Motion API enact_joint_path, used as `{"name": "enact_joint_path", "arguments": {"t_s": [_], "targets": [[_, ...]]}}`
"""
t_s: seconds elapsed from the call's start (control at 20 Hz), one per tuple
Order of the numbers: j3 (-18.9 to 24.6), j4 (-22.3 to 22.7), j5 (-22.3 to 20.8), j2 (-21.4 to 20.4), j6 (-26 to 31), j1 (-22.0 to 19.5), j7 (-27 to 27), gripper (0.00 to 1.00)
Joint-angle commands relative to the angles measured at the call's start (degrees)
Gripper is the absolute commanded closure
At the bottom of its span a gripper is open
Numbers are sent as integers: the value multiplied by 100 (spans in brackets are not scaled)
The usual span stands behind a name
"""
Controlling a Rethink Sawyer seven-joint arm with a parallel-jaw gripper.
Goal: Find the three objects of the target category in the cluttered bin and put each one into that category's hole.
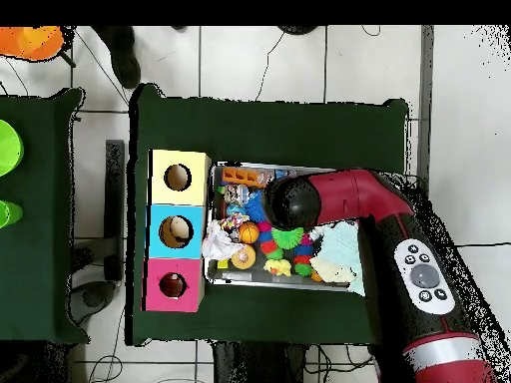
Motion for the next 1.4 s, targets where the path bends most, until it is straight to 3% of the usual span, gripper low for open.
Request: {"name": "enact_joint_path", "arguments": {"t_s": [0.05, 0.2, 0.5, 0.65, 0.9, 1.0, 1.15, 1.25, 1.4], "targets": [[-315, -209, 15, 586, 579, 128, 13, 0], [-310, -124, 76, 619, 595, 104, -93, 0], [-201, 733, 148, 207, -25, -54, 8, 0], [-71, 1442, 262, -235, -583, -185, 249, 0], [71, 2323, 736, -1055, -563, -227, 386, 0], [-19, 2609, 736, -1036, -921, -224, 570, 0], [-328, 2883, 313, -769, -1681, -183, 741, 0], [-600, 2917, 4, -501, -2098, -113, 817, 0], [-923, 2827, -176, -240, -2252, 85, 869, 0]]}}
